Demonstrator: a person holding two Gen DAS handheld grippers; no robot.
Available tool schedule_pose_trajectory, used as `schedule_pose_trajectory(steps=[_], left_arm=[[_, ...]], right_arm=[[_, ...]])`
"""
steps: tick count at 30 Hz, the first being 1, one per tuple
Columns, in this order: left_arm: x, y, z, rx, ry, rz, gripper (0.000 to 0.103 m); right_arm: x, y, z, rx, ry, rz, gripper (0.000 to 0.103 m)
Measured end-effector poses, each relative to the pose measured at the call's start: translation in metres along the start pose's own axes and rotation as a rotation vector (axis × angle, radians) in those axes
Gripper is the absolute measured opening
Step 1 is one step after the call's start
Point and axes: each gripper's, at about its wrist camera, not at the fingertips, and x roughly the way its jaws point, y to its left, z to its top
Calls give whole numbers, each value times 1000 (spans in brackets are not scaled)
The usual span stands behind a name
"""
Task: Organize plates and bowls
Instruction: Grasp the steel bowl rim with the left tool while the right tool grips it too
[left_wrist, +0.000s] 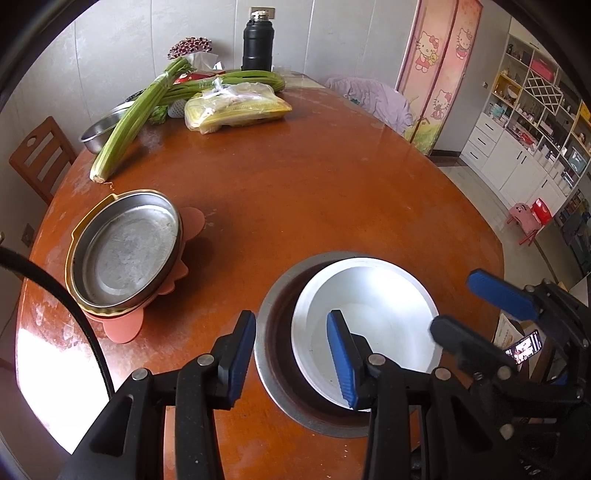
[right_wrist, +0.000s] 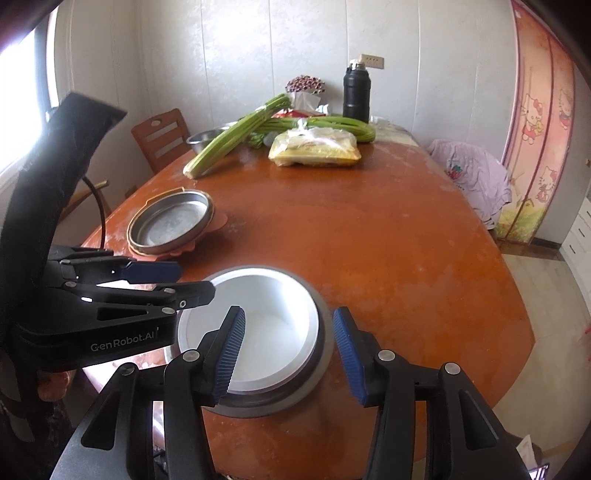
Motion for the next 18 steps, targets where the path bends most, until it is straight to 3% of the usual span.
schedule_pose_trajectory(steps=[4, 18], left_arm=[[2, 4, 0, -13, 5, 2, 41], [16, 8, -1, -20, 17, 3, 43]], right_arm=[[-2, -2, 1, 3, -11, -13, 59], [19, -12, -2, 21, 6, -32, 63]])
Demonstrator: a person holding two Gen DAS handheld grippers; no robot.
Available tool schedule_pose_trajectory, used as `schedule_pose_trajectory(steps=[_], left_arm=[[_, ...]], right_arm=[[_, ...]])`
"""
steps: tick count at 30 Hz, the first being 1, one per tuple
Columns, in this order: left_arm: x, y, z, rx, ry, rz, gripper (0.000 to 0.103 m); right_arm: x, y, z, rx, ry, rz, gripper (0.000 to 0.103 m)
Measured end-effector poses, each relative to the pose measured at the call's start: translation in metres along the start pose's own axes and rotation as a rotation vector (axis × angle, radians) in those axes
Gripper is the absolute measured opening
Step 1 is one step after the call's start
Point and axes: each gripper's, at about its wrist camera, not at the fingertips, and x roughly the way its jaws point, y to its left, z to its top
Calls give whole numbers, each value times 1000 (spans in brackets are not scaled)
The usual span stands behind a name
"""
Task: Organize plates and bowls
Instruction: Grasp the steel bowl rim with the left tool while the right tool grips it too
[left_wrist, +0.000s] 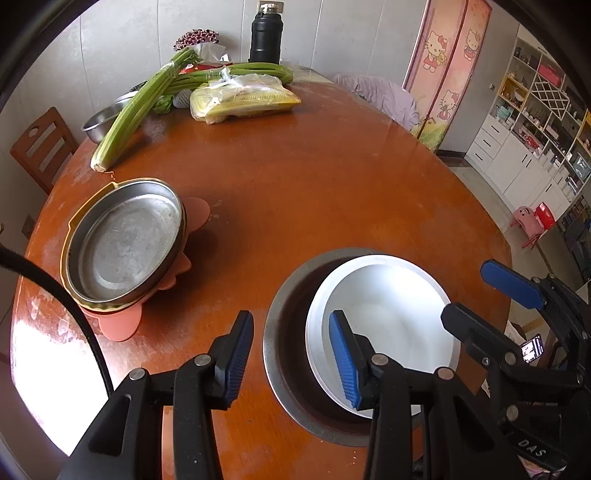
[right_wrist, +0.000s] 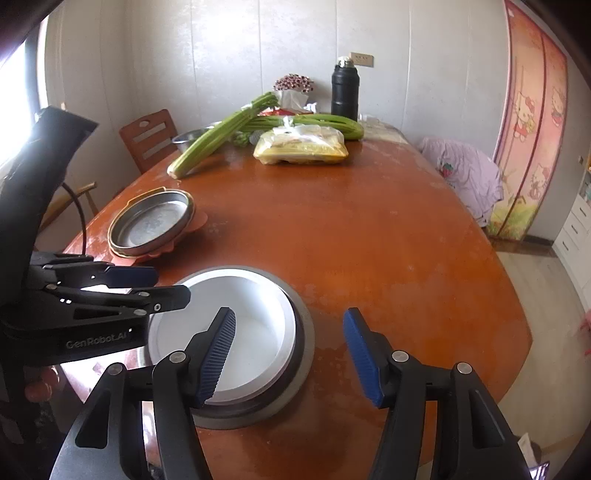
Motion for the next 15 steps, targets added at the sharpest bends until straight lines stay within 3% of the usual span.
schedule_pose_trajectory(steps=[15], left_arm=[[14, 6, -4, -2, -1, 5, 51]], right_arm=[[26, -2, -9, 42, 73, 56, 64]])
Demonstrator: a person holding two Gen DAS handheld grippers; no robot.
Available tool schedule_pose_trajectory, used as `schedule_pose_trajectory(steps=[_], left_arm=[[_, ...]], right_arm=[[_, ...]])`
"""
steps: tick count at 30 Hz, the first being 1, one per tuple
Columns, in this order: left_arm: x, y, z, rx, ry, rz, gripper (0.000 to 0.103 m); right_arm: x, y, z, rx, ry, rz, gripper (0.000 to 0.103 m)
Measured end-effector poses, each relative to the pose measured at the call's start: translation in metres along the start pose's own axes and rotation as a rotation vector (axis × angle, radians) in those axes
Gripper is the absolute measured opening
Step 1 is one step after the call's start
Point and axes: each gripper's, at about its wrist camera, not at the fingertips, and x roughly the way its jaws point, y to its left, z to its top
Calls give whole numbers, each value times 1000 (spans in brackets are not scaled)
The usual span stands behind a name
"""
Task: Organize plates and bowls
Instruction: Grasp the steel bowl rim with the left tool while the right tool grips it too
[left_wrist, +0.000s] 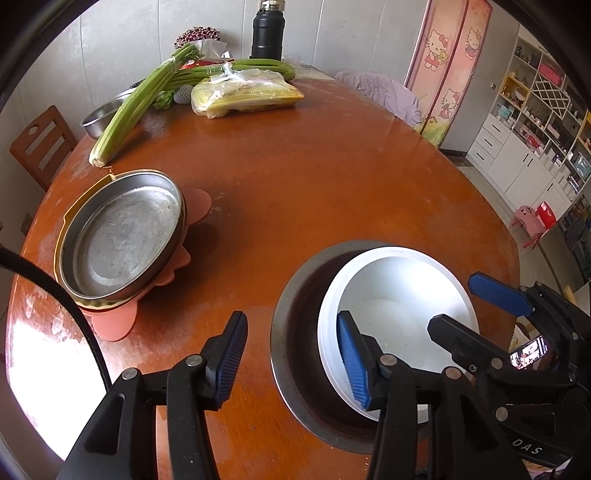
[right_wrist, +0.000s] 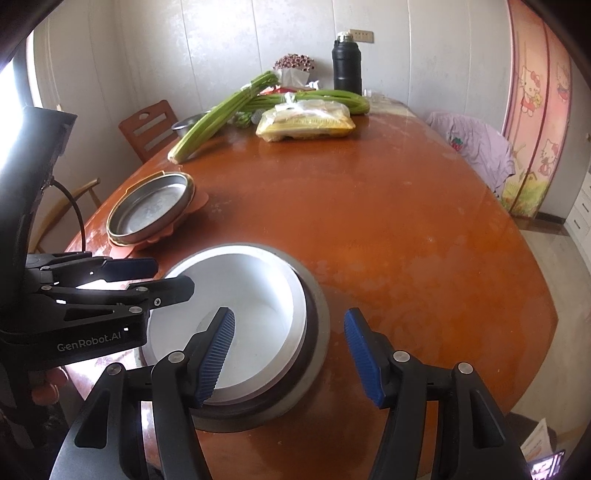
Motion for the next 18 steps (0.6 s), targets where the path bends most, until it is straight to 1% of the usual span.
schedule_pose_trajectory(steps=[7, 13, 15, 16, 18], left_arm=[[9, -1, -3, -2, 17, -10, 55], [19, -4, -5, 2, 45, -30, 56], [25, -3, -7, -13, 65, -46, 55], [27, -1, -7, -24, 68, -62, 54], [28, -1, -7, -33, 71, -99, 47]], right_arm=[[11, -5, -4, 31, 46, 29, 64], [22, -8, -7, 69, 95, 71, 64], [26, -6, -9, 71, 109, 86, 60], [28, -7, -10, 84, 114, 102, 59], [29, -9, -11, 111, 118, 128, 57]])
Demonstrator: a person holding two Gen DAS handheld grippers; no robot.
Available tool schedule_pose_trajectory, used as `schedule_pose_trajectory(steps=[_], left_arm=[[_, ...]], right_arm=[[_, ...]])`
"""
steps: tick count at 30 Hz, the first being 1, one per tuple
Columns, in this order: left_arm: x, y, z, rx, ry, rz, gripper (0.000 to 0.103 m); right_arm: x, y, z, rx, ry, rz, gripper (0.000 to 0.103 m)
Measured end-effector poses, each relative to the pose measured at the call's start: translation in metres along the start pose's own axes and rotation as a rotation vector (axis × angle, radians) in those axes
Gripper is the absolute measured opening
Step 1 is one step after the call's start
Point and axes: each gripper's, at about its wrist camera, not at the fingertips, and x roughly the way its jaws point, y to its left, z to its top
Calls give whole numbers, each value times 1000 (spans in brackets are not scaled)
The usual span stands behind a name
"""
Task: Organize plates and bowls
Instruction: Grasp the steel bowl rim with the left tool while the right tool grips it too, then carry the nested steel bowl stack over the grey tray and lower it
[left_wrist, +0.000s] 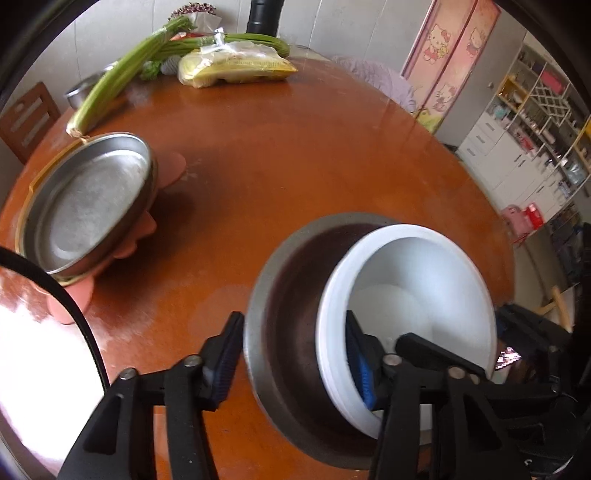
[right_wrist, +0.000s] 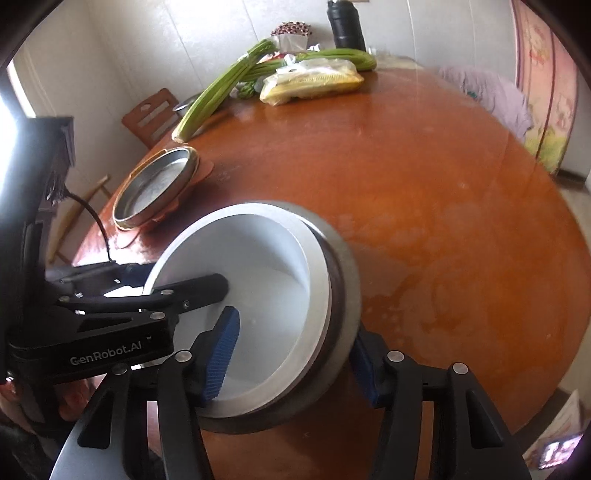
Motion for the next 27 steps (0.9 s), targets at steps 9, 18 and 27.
schedule_pose_trajectory(steps=[9, 18, 27], left_arm=[[0, 4, 7, -12, 7, 7, 45], [-52, 29, 51, -14, -66, 26, 45], [-106, 82, 98, -43, -143, 65, 45]], right_arm=[[2, 6, 9, 5, 8, -3, 57], [-21, 43, 59, -51, -44, 3, 57], [-26, 102, 127, -151, -107, 41, 57]])
